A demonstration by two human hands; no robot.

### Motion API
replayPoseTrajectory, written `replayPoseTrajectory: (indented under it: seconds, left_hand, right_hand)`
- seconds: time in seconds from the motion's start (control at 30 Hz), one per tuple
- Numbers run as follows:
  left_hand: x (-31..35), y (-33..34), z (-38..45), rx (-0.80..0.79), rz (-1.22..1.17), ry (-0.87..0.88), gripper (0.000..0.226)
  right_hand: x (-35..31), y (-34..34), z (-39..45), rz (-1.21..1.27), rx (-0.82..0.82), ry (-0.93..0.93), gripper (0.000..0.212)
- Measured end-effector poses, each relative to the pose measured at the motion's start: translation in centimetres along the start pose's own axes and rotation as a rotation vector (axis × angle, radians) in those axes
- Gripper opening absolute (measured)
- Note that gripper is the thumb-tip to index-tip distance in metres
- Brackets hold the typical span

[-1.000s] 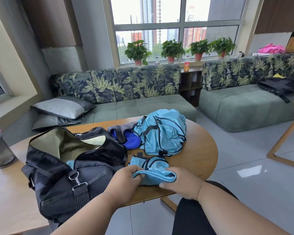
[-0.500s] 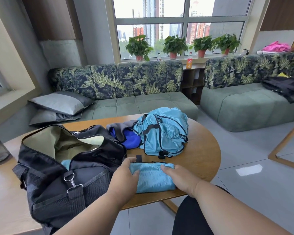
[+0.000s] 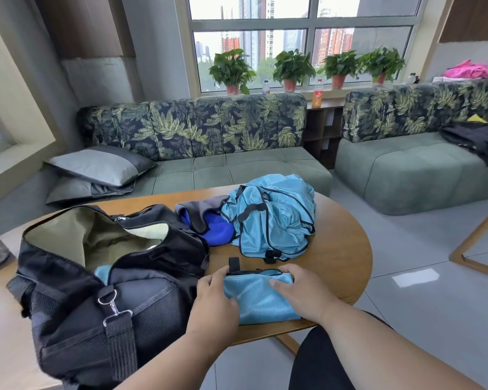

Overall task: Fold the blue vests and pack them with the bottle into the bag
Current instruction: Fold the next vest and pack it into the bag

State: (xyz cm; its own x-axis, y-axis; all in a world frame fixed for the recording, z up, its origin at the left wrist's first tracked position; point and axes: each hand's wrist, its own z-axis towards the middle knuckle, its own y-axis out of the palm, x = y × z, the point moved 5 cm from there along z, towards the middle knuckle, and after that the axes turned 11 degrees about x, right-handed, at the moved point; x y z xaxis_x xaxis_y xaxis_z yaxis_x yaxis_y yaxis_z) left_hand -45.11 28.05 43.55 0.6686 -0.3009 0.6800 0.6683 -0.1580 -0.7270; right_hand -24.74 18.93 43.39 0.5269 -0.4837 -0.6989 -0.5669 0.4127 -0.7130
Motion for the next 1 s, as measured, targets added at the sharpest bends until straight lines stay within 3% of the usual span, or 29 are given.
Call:
replayPoseTrajectory:
  seconds: [0.1, 0.27, 0.37, 0.53, 0.63, 0.7, 0.9, 1.0]
  left_hand:
    - [-0.3, 0.0, 0.7, 0.010, -0.091, -0.118, 0.049]
    - [-1.0, 0.2, 1.8, 0.035, -0.178, -0.240, 0.015]
    - [-1.3, 0.7, 1.6, 0.024, -0.306, -0.356, 0.015]
    - [-1.3, 1.4, 1.6, -0.050, -0.611, -0.507, 0.025]
    - [-1.5, 1.7, 1.9, -0.111, -0.653, -0.541, 0.020]
    - [-1.4, 1.6, 1.7, -0.144, -0.752, -0.577, 0.015]
    - [-0.5, 0.1, 1.2, -0.115, -0.851, -0.482, 0.006]
    - [0.2, -1.6, 0.9, -0.136, -0.889, -0.378, 0.008]
  right_hand:
    - [0.3, 0.3, 0.2, -0.031, -0.007, 0.010, 0.037]
    - [0.4, 0.0, 0.4, -0.038, 0.031, -0.011, 0.032]
    - [0.4, 0.0, 0.5, -0.063, 0.037, -0.042, 0.032]
    - [0.1, 0.4, 0.3, 0.056, -0.020, -0.043, 0.062]
    - [-0.3, 0.4, 0.2, 0.079, -0.044, -0.054, 0.041]
    - [-0.2, 0.3, 0.0, 0.144, -0.066, -0.038, 0.039]
    - [0.0, 0.3, -0.4, 0.331, -0.188, 0.059, 0.098]
    - [-0.3, 0.4, -1.2, 0.454, -0.330, 0.152, 0.090]
